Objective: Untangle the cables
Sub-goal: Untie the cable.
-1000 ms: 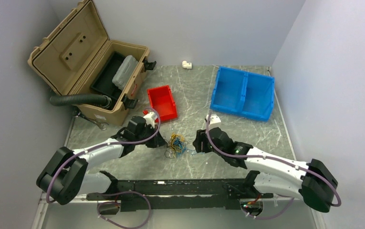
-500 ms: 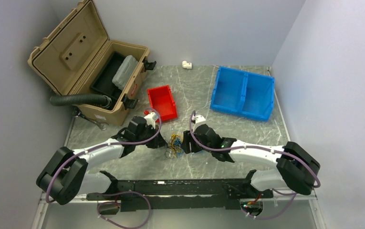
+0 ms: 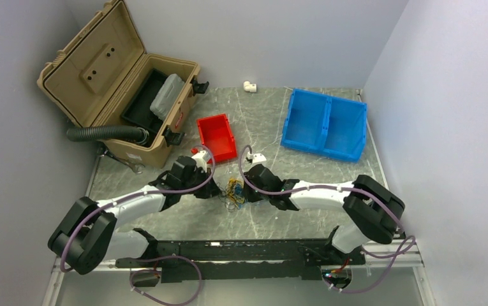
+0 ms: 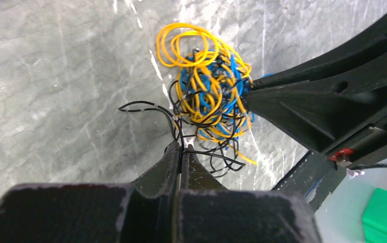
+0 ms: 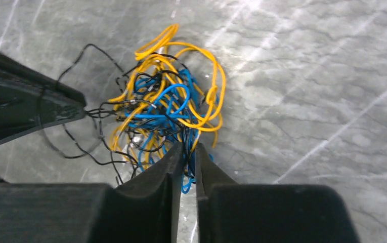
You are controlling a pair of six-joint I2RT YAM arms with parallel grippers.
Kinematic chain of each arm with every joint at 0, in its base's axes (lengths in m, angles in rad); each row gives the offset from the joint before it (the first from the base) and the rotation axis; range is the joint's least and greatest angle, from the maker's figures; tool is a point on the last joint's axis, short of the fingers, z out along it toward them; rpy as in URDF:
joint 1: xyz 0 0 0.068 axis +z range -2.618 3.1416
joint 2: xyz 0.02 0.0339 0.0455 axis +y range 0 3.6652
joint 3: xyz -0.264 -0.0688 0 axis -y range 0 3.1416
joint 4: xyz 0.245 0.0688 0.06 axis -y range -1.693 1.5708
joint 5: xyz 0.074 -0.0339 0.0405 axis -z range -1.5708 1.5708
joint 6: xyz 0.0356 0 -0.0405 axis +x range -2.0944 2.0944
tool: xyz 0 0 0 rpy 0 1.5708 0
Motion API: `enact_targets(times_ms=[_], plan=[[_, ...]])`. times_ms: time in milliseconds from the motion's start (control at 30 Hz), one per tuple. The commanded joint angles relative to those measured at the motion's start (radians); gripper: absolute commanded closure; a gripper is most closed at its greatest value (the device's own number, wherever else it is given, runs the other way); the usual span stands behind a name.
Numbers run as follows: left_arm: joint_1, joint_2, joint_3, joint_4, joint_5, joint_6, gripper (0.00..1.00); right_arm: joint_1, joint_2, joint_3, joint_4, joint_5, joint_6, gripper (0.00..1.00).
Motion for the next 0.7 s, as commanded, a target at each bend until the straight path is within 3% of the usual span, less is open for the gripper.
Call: enact_targets(times_ms=[0, 67, 433, 567, 667], plan=[[-0.002, -0.054, 0.006, -0.056, -0.087, 0.013, 1.00, 0.005, -0.029, 0.007, -0.088, 0.159, 0.096, 0.92], [0.000, -0.085, 0.010, -0.088, -0.126, 0.019, 1.00, 0.004, -0.080, -0.023, -0.131, 0.218, 0.120, 1.00], [0.063, -0.173, 0.008, -0.218, -0.244, 0.009, 1.00, -0.050, -0.347, -0.092, -0.467, 0.529, 0.281, 1.00], [0.068, -0.179, 0.012, -0.235, -0.260, 0.005, 1.00, -0.072, -0.471, -0.133, -0.497, 0.569, 0.309, 1.00], [0.068, -0.186, 0.012, -0.229, -0.241, 0.015, 1.00, -0.083, -0.554, -0.163, -0.434, 0.537, 0.233, 1.00]])
